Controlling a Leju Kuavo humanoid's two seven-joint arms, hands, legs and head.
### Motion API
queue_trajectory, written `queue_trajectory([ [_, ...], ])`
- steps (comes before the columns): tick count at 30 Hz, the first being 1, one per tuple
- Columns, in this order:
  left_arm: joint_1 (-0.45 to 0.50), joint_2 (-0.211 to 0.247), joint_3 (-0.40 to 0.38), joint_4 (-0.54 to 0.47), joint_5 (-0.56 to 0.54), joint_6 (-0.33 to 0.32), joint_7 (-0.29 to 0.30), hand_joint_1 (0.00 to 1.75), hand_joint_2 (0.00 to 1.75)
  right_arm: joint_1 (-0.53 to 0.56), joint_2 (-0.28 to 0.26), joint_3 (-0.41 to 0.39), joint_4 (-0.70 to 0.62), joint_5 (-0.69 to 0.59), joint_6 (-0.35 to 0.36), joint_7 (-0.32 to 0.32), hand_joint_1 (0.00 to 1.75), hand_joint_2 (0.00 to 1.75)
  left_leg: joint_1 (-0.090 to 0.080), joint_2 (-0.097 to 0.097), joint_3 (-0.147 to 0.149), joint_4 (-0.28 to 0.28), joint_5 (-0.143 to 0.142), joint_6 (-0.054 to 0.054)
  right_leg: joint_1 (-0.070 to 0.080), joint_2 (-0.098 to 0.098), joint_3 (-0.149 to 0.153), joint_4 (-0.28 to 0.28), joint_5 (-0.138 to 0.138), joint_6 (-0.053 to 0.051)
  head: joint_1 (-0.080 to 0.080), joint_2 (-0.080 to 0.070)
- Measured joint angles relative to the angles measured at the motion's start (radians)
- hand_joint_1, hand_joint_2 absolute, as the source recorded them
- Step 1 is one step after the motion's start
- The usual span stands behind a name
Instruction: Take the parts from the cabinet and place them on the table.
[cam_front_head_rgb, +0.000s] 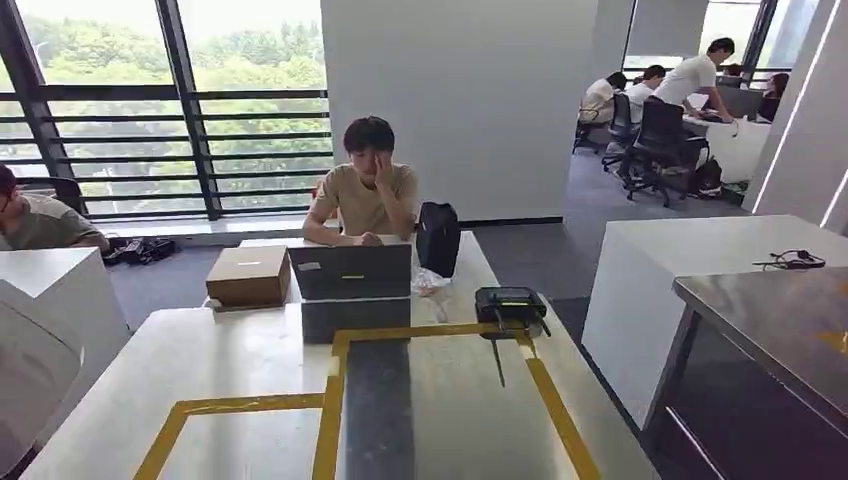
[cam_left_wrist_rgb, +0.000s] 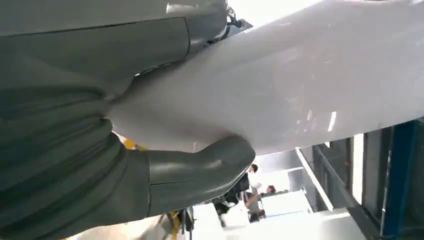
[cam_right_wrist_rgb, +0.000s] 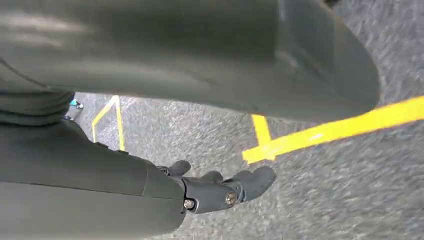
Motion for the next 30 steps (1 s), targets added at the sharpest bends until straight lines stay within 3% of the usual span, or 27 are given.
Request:
queue_trajectory([
  [2,-0.003,-0.004,-0.005,0.006,0.000,0.000,-0.002,1.75,1.75,0.006,0.000,0.000,0.000,-0.003,0.000,0.002,0.00,0.00,0.000,-0.002,0.049,-0.006,-0.036,-0.001,0.000,0.000,-0.070,-0.004,-0.127,0.000,0.002,0.000],
  [3,-0.003,-0.006,-0.005,0.008,0.000,0.000,-0.003,1.75,1.75,0.010,0.000,0.000,0.000,-0.003,0.000,0.002,0.00,0.00,0.000,-0.004,0.073,-0.006,-0.054,-0.001,0.000,0.000,-0.090,-0.030,-0.162,0.000,0.002,0.000],
  [4,-0.002,-0.009,-0.007,0.011,0.000,0.000,-0.007,1.75,1.75,0.014,0.000,-0.001,0.000,-0.005,0.000,0.003,0.00,0.00,0.000,-0.006,0.097,-0.006,-0.073,-0.002,0.000,0.000,-0.101,-0.074,-0.158,0.000,0.003,0.000],
  [5,0.000,-0.012,-0.009,0.013,-0.004,-0.001,-0.017,1.75,1.75,0.018,0.000,-0.001,0.000,-0.005,0.000,0.005,0.00,0.00,-0.001,-0.006,0.123,-0.006,-0.094,-0.004,0.001,0.001,-0.105,-0.137,-0.098,-0.003,0.003,0.000],
  [7,0.011,-0.019,-0.013,0.021,-0.020,-0.004,-0.042,1.75,1.75,0.032,0.000,-0.002,0.000,-0.005,-0.002,0.013,0.00,0.00,-0.004,-0.011,0.151,0.003,-0.137,-0.010,0.008,0.006,-0.116,-0.261,0.176,-0.018,0.002,-0.002],
  [8,0.019,-0.022,-0.014,0.022,-0.023,-0.005,-0.047,1.75,1.75,0.031,0.001,-0.002,0.000,-0.003,-0.003,0.016,0.00,0.00,-0.006,-0.019,0.163,-0.001,-0.161,-0.019,0.007,0.006,-0.101,-0.265,0.203,-0.021,0.002,-0.001],
  [9,0.024,-0.021,-0.014,0.018,-0.024,-0.005,-0.051,1.75,1.75,0.032,0.004,-0.002,0.000,0.000,-0.003,0.018,0.00,0.00,-0.005,-0.017,0.180,-0.012,-0.176,-0.024,0.012,0.005,-0.087,-0.258,0.192,-0.025,0.002,0.000],
  [10,0.027,-0.018,-0.014,0.010,-0.021,-0.005,-0.055,1.75,1.75,0.031,0.005,-0.002,0.000,0.005,-0.003,0.014,0.00,0.00,-0.005,-0.019,0.199,0.012,-0.157,-0.035,0.010,0.007,-0.072,-0.263,0.181,-0.034,0.001,-0.001],
  [11,0.027,-0.015,-0.011,0.003,-0.017,-0.005,-0.055,1.75,1.75,0.025,0.006,-0.002,0.000,0.006,-0.003,0.011,0.00,0.00,-0.005,-0.019,0.180,0.059,-0.127,-0.040,0.008,0.005,-0.051,-0.264,0.173,-0.042,0.004,0.000],
  [13,0.032,-0.013,-0.010,-0.002,-0.013,0.000,-0.039,1.75,1.75,0.021,0.007,-0.002,0.000,0.006,-0.003,0.005,0.00,0.00,-0.004,-0.010,0.105,0.196,-0.069,-0.044,0.000,0.002,-0.009,-0.276,0.161,-0.055,0.003,0.000],
  [14,0.032,-0.010,-0.010,0.000,-0.016,0.006,-0.019,1.75,1.75,0.017,0.007,-0.003,0.000,0.006,-0.003,0.003,0.00,0.00,-0.003,-0.007,0.056,0.252,-0.079,-0.051,-0.001,0.003,0.007,-0.284,0.149,-0.059,0.002,0.000],
  [15,0.032,-0.007,-0.011,0.009,-0.038,0.020,0.000,1.75,1.75,0.013,0.007,-0.003,0.000,0.005,-0.004,0.003,0.00,0.00,0.000,-0.006,0.012,0.282,-0.127,-0.058,-0.002,0.005,0.023,-0.292,0.138,-0.060,0.002,0.000],
  [17,0.025,0.008,-0.013,0.050,-0.162,0.082,0.006,1.75,1.75,0.013,0.008,-0.007,0.000,0.005,-0.008,0.004,0.00,0.00,0.002,-0.002,-0.046,0.284,-0.253,-0.061,-0.003,0.008,0.052,-0.298,0.115,-0.059,0.002,0.000],
  [18,0.014,0.019,-0.014,0.075,-0.253,0.131,0.007,1.75,1.75,0.013,0.008,-0.010,0.000,0.005,-0.008,0.003,0.00,0.00,0.003,0.000,-0.060,0.264,-0.269,-0.064,-0.004,0.010,0.067,-0.298,0.102,-0.058,0.002,0.000],
  [19,0.003,0.030,-0.016,0.102,-0.328,0.171,0.008,1.75,1.75,0.014,0.009,-0.012,0.000,0.005,-0.009,0.001,0.00,0.00,0.003,0.001,-0.064,0.223,-0.247,-0.062,-0.005,0.010,0.083,-0.298,0.089,-0.058,0.002,0.000],
  [20,-0.009,0.039,-0.018,0.131,-0.379,0.197,0.007,1.75,1.75,0.016,0.010,-0.014,0.000,0.005,-0.009,0.000,0.00,0.00,0.003,0.001,-0.059,0.160,-0.185,-0.060,-0.006,0.011,0.100,-0.298,0.075,-0.056,0.002,0.000],
  [22,-0.022,0.050,-0.022,0.183,-0.421,0.212,0.000,1.75,1.75,0.023,0.011,-0.014,0.000,0.007,-0.010,0.003,0.00,0.00,0.003,0.005,-0.060,0.016,0.033,-0.055,-0.004,0.014,0.119,-0.295,0.053,-0.047,0.000,0.000],
  [23,-0.027,0.053,-0.023,0.203,-0.436,0.218,-0.003,1.75,1.75,0.020,0.011,-0.014,0.000,0.008,-0.010,0.006,0.00,0.00,0.000,0.010,-0.065,0.021,0.022,-0.048,-0.002,0.020,0.122,-0.290,0.043,-0.039,0.000,0.000],
  [25,-0.026,0.055,-0.028,0.230,-0.517,0.256,0.004,1.75,1.75,0.016,0.011,-0.015,0.000,0.010,-0.014,0.014,0.00,0.00,-0.003,0.007,-0.055,0.026,0.034,-0.036,0.000,0.019,0.122,-0.295,0.027,-0.026,0.000,0.000],
  [26,-0.027,0.058,-0.034,0.237,-0.572,0.285,0.006,1.75,1.75,0.016,0.011,-0.015,0.000,0.010,-0.014,0.019,0.00,0.00,0.005,0.006,-0.054,0.020,0.040,-0.038,0.003,0.018,0.126,-0.295,0.023,-0.027,0.001,0.000],
  [27,-0.036,0.060,-0.047,0.250,-0.636,0.316,0.006,1.75,1.75,0.017,0.010,-0.016,0.000,0.010,-0.016,0.020,0.00,0.00,0.003,0.006,-0.053,0.018,0.040,-0.043,0.005,0.016,0.127,-0.301,0.035,-0.045,0.002,0.000],
  [28,-0.041,0.059,-0.062,0.266,-0.693,0.333,0.003,1.75,1.75,0.017,0.010,-0.016,0.000,0.010,-0.017,0.021,0.00,0.00,0.001,0.002,-0.052,0.016,0.039,-0.041,0.004,0.016,0.130,-0.305,0.034,-0.053,0.002,0.000],
  [30,-0.041,0.057,-0.101,0.293,-0.757,0.335,-0.017,1.75,1.75,0.016,0.010,-0.016,0.000,0.010,-0.018,0.021,0.00,0.00,0.000,0.000,-0.049,0.015,0.031,-0.030,0.004,0.014,0.143,-0.322,0.028,-0.056,0.002,0.000],
])
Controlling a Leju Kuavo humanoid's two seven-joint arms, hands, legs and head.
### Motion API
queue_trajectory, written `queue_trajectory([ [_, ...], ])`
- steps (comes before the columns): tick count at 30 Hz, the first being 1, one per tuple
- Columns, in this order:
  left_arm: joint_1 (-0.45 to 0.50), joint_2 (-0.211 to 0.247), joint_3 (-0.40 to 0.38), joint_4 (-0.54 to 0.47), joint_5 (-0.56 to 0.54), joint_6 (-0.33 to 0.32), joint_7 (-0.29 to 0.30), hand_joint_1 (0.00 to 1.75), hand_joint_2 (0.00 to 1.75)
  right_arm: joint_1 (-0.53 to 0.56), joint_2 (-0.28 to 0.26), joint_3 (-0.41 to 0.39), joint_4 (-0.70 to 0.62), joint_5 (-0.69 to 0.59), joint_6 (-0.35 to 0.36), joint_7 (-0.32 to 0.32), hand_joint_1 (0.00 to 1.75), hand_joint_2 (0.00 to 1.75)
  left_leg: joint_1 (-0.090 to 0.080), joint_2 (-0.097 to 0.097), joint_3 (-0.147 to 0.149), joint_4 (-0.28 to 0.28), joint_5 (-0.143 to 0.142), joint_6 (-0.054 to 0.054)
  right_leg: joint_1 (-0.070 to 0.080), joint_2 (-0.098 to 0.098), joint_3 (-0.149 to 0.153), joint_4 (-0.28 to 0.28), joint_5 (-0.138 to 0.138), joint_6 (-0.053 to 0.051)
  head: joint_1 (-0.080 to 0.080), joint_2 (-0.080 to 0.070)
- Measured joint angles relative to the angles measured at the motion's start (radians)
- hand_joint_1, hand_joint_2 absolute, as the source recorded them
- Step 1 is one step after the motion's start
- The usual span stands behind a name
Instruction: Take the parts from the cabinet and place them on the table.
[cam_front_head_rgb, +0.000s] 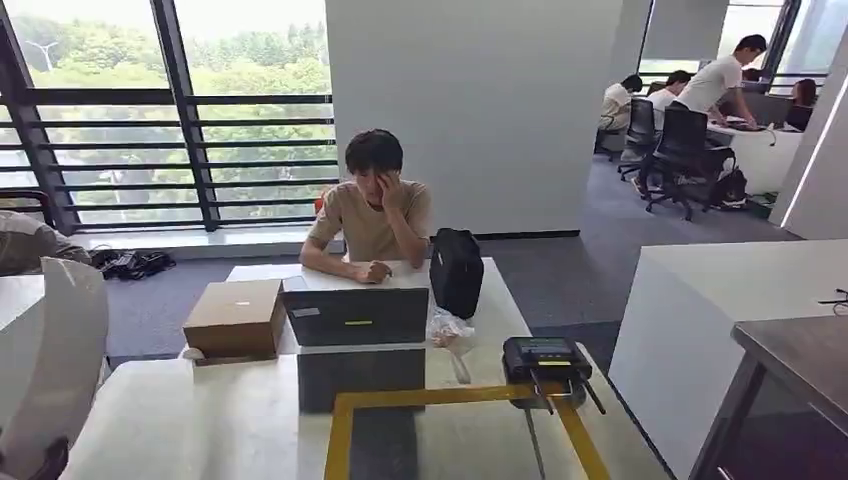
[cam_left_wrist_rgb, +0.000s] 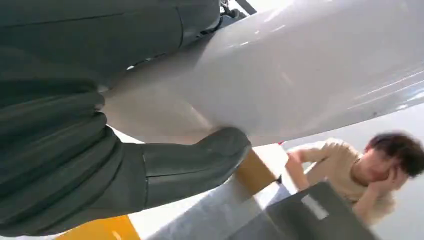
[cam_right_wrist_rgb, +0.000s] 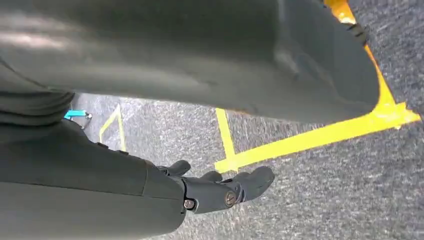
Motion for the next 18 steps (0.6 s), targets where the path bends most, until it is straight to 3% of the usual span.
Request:
queue_trajectory([
  [5,-0.001,-0.025,-0.106,0.042,-0.074,0.023,-0.015,1.75,1.75,-0.005,0.000,-0.001,0.000,-0.003,0.000,-0.003,0.00,0.00,-0.001,0.000,0.003,0.000,-0.008,0.011,0.000,-0.002,0.010,-0.015,-0.002,0.001,0.000,0.000],
  [8,-0.004,-0.033,-0.133,0.052,-0.080,0.026,-0.015,1.75,1.75,-0.004,0.000,-0.002,0.000,-0.004,0.000,-0.003,0.00,0.00,-0.003,0.001,0.004,0.000,-0.009,0.014,-0.002,-0.001,0.011,-0.017,-0.001,0.008,0.000,0.000],
  [9,-0.006,-0.034,-0.139,0.055,-0.080,0.026,-0.015,1.75,1.75,-0.004,0.000,-0.003,0.000,-0.004,0.000,-0.003,0.00,0.00,-0.004,0.001,0.005,0.000,-0.009,0.014,-0.003,-0.001,0.012,-0.018,-0.001,0.015,0.000,0.000],
  [11,-0.008,-0.036,-0.147,0.061,-0.080,0.026,-0.015,1.75,1.75,-0.004,0.000,-0.006,0.000,-0.004,0.000,-0.003,0.00,0.00,-0.006,0.001,0.005,0.000,-0.008,0.016,-0.007,-0.001,0.012,-0.019,-0.001,0.039,0.000,0.000],
  [12,-0.009,-0.037,-0.150,0.063,-0.080,0.026,-0.016,1.75,1.75,-0.004,0.000,-0.006,0.000,-0.004,0.000,-0.003,0.00,0.00,-0.006,0.001,0.005,0.000,-0.008,0.016,-0.007,-0.001,0.012,-0.019,-0.002,0.042,0.000,0.000],
  [16,-0.025,-0.042,-0.167,0.079,-0.083,0.023,-0.030,1.75,1.75,-0.003,0.000,-0.008,0.000,-0.005,-0.002,-0.003,0.00,0.00,-0.006,0.000,0.007,0.000,-0.005,0.017,-0.007,-0.002,0.013,-0.019,0.000,0.045,0.000,0.000],
  [18,-0.038,-0.049,-0.192,0.106,-0.136,0.068,-0.031,1.75,1.75,-0.003,0.000,-0.009,0.000,-0.005,-0.002,-0.004,0.00,0.00,-0.005,0.000,0.009,-0.001,-0.005,0.017,-0.007,-0.003,0.014,-0.018,0.000,0.045,0.000,0.000],
])
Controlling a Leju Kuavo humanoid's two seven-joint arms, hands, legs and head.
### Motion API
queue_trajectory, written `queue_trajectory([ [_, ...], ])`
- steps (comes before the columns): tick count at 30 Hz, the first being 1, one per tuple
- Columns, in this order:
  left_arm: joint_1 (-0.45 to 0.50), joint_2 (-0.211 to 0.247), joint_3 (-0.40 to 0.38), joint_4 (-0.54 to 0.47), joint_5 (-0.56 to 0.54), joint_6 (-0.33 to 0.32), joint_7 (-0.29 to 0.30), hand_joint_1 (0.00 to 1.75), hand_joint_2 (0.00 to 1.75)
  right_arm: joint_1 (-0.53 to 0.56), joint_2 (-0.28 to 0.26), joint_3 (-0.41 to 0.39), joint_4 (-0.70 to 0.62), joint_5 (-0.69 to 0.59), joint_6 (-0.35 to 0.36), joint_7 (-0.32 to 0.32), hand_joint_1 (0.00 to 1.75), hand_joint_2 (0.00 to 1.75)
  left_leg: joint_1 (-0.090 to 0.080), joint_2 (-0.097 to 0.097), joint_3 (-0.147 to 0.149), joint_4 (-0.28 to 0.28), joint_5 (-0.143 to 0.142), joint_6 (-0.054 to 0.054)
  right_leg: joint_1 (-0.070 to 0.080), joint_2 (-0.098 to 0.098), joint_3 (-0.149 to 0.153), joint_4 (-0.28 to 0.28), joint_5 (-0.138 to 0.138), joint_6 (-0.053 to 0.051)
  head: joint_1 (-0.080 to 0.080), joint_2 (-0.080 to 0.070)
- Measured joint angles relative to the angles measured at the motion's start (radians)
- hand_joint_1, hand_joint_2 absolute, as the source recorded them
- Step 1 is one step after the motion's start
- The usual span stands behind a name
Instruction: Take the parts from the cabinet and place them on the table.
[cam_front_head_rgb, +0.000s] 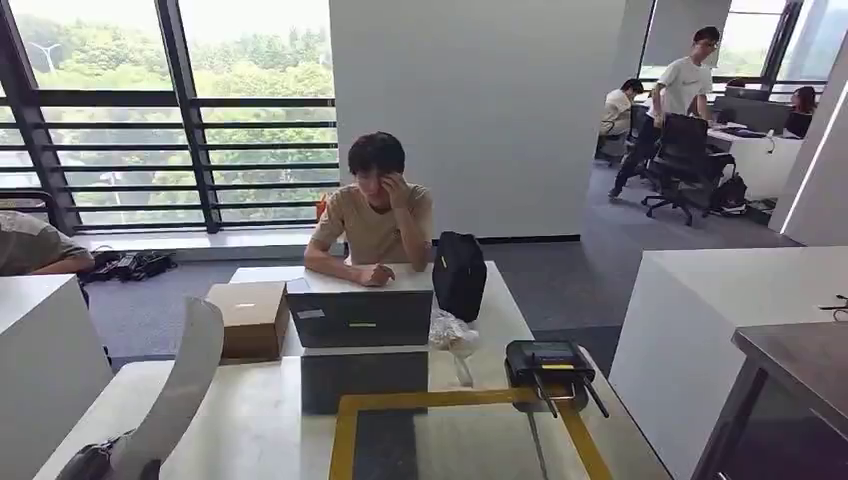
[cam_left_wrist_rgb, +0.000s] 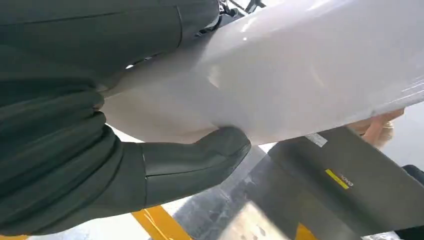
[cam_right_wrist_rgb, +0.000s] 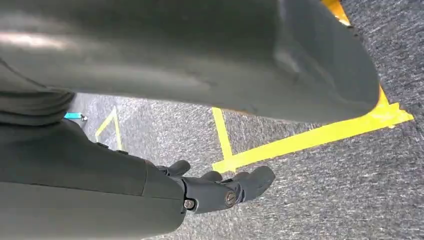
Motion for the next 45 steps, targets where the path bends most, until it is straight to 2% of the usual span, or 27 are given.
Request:
queue_trajectory([
  [4,-0.024,-0.042,-0.083,0.062,-0.180,0.151,0.018,1.75,1.75,0.002,0.000,0.000,0.000,0.008,0.001,-0.018,0.00,0.00,0.000,-0.001,0.002,-0.001,0.001,-0.001,0.000,-0.002,0.002,0.000,0.000,0.000,0.000,0.000],
  [6,-0.030,-0.065,-0.146,0.093,-0.263,0.198,0.036,1.75,1.75,0.001,0.000,0.000,0.000,0.012,0.003,-0.024,0.00,0.00,0.000,-0.001,0.003,-0.001,0.001,-0.001,0.000,-0.002,0.003,0.000,0.000,0.000,0.000,0.000],
  [8,-0.031,-0.088,-0.202,0.120,-0.312,0.220,0.055,1.75,1.75,0.002,-0.001,0.000,0.000,0.021,0.004,-0.029,0.00,0.00,-0.001,-0.001,0.003,-0.002,0.001,-0.001,0.001,-0.001,0.003,0.000,0.000,0.000,0.000,0.000],
  [11,-0.031,-0.102,-0.270,0.149,-0.344,0.236,0.070,1.75,1.75,0.003,-0.002,0.000,0.000,0.026,0.005,-0.030,0.00,0.00,-0.001,-0.001,0.003,-0.002,0.000,-0.001,0.001,0.000,0.003,0.000,0.000,0.000,0.000,0.000],
  [15,-0.034,-0.107,-0.306,0.171,-0.344,0.241,0.072,1.75,1.75,0.004,-0.003,0.000,0.000,0.029,0.005,-0.032,0.00,0.00,-0.001,-0.001,0.003,-0.003,0.000,-0.001,0.001,-0.001,0.003,0.000,-0.001,0.001,0.000,0.000],
  [20,-0.037,-0.109,-0.323,0.188,-0.345,0.241,0.073,1.75,1.75,0.005,-0.004,0.000,0.000,0.030,0.005,-0.028,0.00,0.00,-0.001,-0.001,0.004,-0.005,0.001,-0.001,0.001,-0.001,0.003,0.000,-0.001,0.001,0.000,0.000],
  [27,-0.025,-0.086,-0.333,0.195,-0.382,0.264,0.120,1.75,1.75,0.008,-0.004,0.000,0.000,0.043,0.005,0.003,0.00,0.00,-0.001,-0.001,0.005,-0.005,0.000,-0.001,0.001,-0.001,0.003,0.000,-0.001,0.000,0.000,0.000],
  [34,-0.003,-0.056,-0.333,0.195,-0.439,0.260,0.202,1.75,1.75,0.007,-0.004,0.000,0.000,0.056,0.007,-0.018,0.00,0.00,-0.001,-0.001,0.005,-0.006,0.000,-0.001,0.001,-0.001,0.004,0.000,-0.002,0.000,0.000,0.000],
  [35,0.001,-0.053,-0.333,0.194,-0.450,0.260,0.221,0.00,1.75,0.007,-0.004,0.000,0.000,0.056,0.007,-0.018,0.00,0.00,-0.001,-0.001,0.005,-0.006,0.000,-0.001,0.001,-0.001,0.004,0.000,-0.002,0.000,0.000,0.000],
  [40,0.017,-0.042,-0.326,0.188,-0.481,0.260,0.295,0.00,1.75,0.007,-0.004,0.000,0.000,0.061,0.007,-0.014,0.00,0.00,-0.001,-0.002,0.005,-0.006,0.000,-0.001,0.001,-0.002,0.004,0.000,-0.002,0.000,0.000,0.000],
  [45,0.023,-0.043,-0.305,0.176,-0.473,0.229,0.318,0.00,1.75,0.007,-0.004,0.000,0.000,0.062,0.005,0.000,0.00,0.00,-0.001,-0.002,0.006,-0.006,0.000,-0.001,0.001,-0.002,0.004,0.000,-0.002,0.000,0.000,0.000],
])
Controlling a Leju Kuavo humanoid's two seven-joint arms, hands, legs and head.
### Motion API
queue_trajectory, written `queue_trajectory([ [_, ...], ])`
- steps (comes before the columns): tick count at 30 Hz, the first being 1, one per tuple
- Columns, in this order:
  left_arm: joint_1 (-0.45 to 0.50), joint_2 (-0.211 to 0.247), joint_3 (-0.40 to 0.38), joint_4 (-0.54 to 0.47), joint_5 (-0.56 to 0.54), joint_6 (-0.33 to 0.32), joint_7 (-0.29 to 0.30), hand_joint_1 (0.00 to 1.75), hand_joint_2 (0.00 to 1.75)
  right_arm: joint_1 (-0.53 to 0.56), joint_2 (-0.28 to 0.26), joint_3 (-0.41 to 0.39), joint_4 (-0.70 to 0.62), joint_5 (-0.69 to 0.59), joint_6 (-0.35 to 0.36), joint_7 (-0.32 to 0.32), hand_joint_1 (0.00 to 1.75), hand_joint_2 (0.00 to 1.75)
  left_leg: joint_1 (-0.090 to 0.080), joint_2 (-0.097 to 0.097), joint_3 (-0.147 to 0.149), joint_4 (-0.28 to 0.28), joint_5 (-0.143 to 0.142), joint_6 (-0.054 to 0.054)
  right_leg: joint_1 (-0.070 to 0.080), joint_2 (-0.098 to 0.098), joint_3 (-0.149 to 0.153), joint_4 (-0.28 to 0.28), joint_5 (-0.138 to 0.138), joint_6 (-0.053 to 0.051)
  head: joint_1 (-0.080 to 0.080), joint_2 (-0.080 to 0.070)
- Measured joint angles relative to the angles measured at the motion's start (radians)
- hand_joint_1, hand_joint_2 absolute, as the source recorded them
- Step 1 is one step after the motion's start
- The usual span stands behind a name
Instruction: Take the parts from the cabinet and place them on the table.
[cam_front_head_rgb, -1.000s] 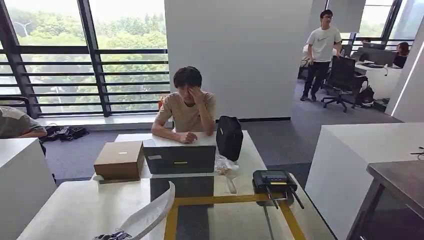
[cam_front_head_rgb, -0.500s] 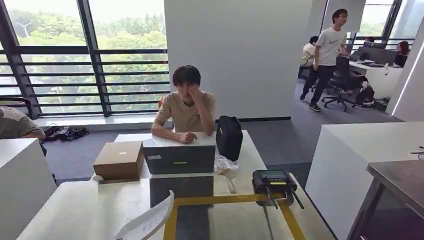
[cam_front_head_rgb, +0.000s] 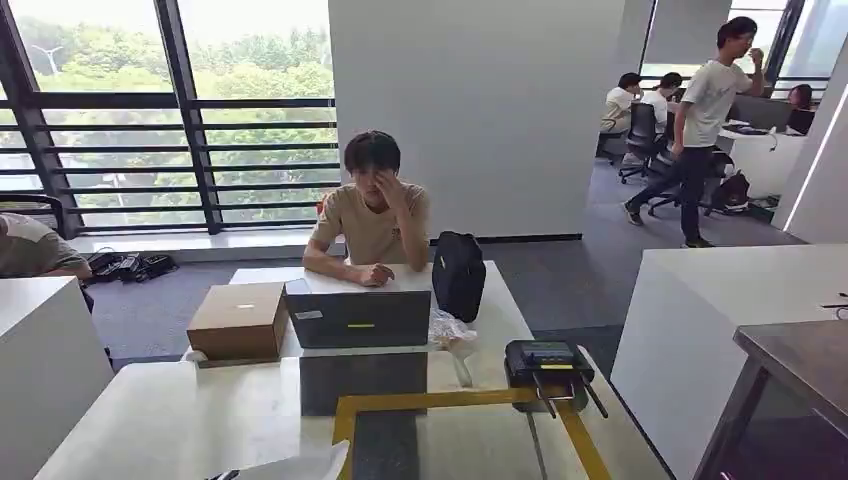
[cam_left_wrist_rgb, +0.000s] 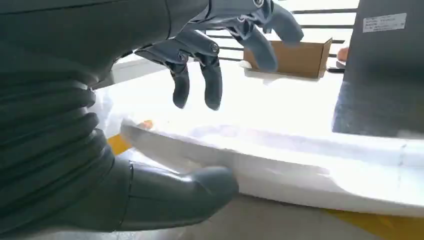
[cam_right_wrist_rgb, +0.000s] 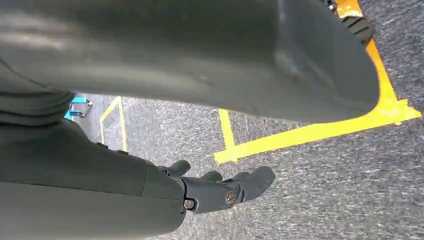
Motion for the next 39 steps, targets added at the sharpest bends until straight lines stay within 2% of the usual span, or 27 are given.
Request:
queue_trajectory([
  [1,0.001,0.000,0.003,-0.002,0.003,-0.002,0.001,0.00,0.00,0.000,0.000,0.000,0.000,0.000,0.000,0.001,0.00,0.00,0.000,0.000,0.000,0.000,0.000,0.000,0.000,0.000,0.000,0.000,0.000,0.000,0.000,0.000],
  [8,0.016,0.000,0.027,-0.024,0.009,-0.026,0.003,0.00,0.00,0.000,0.000,0.000,0.000,0.003,0.001,0.001,0.00,0.00,0.000,0.000,0.000,0.000,0.000,0.000,0.000,0.000,0.000,0.000,0.000,0.000,0.000,0.000],
  [17,0.061,-0.008,0.069,-0.109,0.011,-0.008,0.001,0.00,0.00,0.000,0.000,0.000,0.000,0.013,0.002,-0.008,0.00,0.00,-0.005,-0.001,0.000,0.001,-0.002,0.002,-0.008,-0.001,0.001,0.000,-0.001,0.003,0.000,0.000],
  [23,0.077,-0.009,0.074,-0.156,-0.055,0.049,0.011,0.00,0.00,-0.001,0.000,0.000,0.000,0.018,0.002,-0.006,0.00,0.00,-0.015,-0.001,0.000,0.007,-0.010,0.014,-0.016,0.000,0.003,-0.002,-0.004,0.017,0.000,0.000],
  [24,0.077,-0.010,0.074,-0.166,-0.066,0.056,0.014,0.00,0.00,-0.002,0.000,0.000,0.000,0.018,0.002,-0.005,0.00,0.00,-0.015,-0.001,0.001,0.005,-0.007,0.017,-0.016,0.000,0.004,-0.002,-0.002,0.020,0.000,0.000],
  [25,0.077,-0.010,0.074,-0.178,-0.071,0.061,0.016,0.00,0.00,-0.003,0.000,0.000,0.000,0.018,0.002,-0.005,0.00,0.00,-0.006,0.001,0.006,-0.007,-0.002,0.024,-0.016,0.001,0.006,0.004,-0.012,0.024,0.000,0.000],
  [26,0.075,-0.010,0.074,-0.187,-0.074,0.064,0.016,0.00,0.00,-0.003,-0.001,0.000,0.000,0.018,0.002,-0.006,0.00,0.00,-0.005,0.002,0.009,-0.010,-0.001,0.027,-0.015,-0.001,-0.004,0.033,-0.033,0.024,0.001,0.000],
  [27,0.073,-0.010,0.074,-0.196,-0.078,0.066,0.017,0.00,0.00,-0.004,-0.001,0.000,0.000,0.018,0.002,-0.008,0.00,0.00,-0.004,0.003,0.008,-0.010,0.000,0.029,-0.014,-0.002,-0.033,0.094,-0.071,0.025,0.002,0.000],
  [29,0.074,-0.010,0.074,-0.204,-0.080,0.066,0.019,0.00,0.00,-0.003,-0.001,0.000,0.000,0.019,0.002,-0.008,0.00,0.00,-0.005,0.005,0.007,-0.009,0.000,0.030,-0.016,-0.002,-0.114,0.257,-0.145,0.028,0.003,0.000],
  [30,0.076,-0.010,0.074,-0.207,-0.082,0.068,0.019,0.00,0.00,-0.002,-0.001,0.000,0.000,0.020,0.002,-0.008,0.00,0.00,-0.006,0.006,0.005,-0.008,0.000,0.030,-0.016,-0.002,-0.150,0.323,-0.159,0.029,0.002,0.000],
  [31,0.080,-0.010,0.074,-0.212,-0.088,0.075,0.023,0.00,0.00,-0.001,-0.002,0.000,0.000,0.021,0.002,-0.010,0.00,0.00,-0.005,0.006,0.004,-0.006,0.000,0.029,-0.016,-0.003,-0.160,0.333,-0.142,0.029,0.003,0.000],
  [32,0.084,-0.010,0.074,-0.222,-0.090,0.084,0.024,0.00,0.00,0.000,-0.002,0.000,0.000,0.021,0.002,-0.014,0.00,0.00,-0.004,0.006,0.003,-0.003,0.000,0.028,-0.017,-0.003,-0.144,0.292,-0.102,0.028,0.003,0.000],
  [34,0.086,-0.010,0.074,-0.242,-0.100,0.097,0.025,0.00,0.00,-0.001,-0.005,0.000,0.000,0.021,0.002,-0.015,0.00,0.00,-0.001,0.005,-0.001,0.004,0.002,0.021,-0.018,-0.004,-0.067,0.126,-0.011,0.025,0.002,0.000],
  [35,0.086,-0.010,0.074,-0.251,-0.103,0.102,0.025,0.00,0.00,-0.002,-0.005,0.000,0.000,0.021,0.004,-0.015,0.00,0.00,0.000,0.004,-0.005,0.010,0.003,0.015,-0.019,-0.004,-0.028,0.041,0.000,0.023,0.003,0.000],
  [36,0.088,-0.009,0.074,-0.262,-0.104,0.105,0.026,0.00,0.00,-0.003,-0.005,0.000,0.000,0.021,0.007,-0.015,0.00,0.00,-0.003,-0.001,-0.007,0.010,0.007,0.005,-0.011,-0.001,-0.029,0.057,0.014,0.015,0.003,0.000],
  [37,0.089,-0.008,0.074,-0.268,-0.104,0.106,0.027,0.00,0.00,-0.003,-0.005,0.000,0.000,0.021,0.007,-0.015,0.00,0.00,-0.004,-0.001,-0.008,0.012,0.011,-0.002,-0.010,0.000,-0.041,0.055,0.017,0.005,0.002,0.000],
  [39,0.096,-0.007,0.073,-0.293,-0.105,0.108,0.027,0.00,0.00,-0.005,-0.005,0.000,0.000,0.019,0.006,-0.014,0.00,0.00,-0.004,-0.002,-0.012,0.007,0.022,-0.018,-0.009,0.000,-0.050,0.051,0.015,-0.006,0.002,0.000],
])
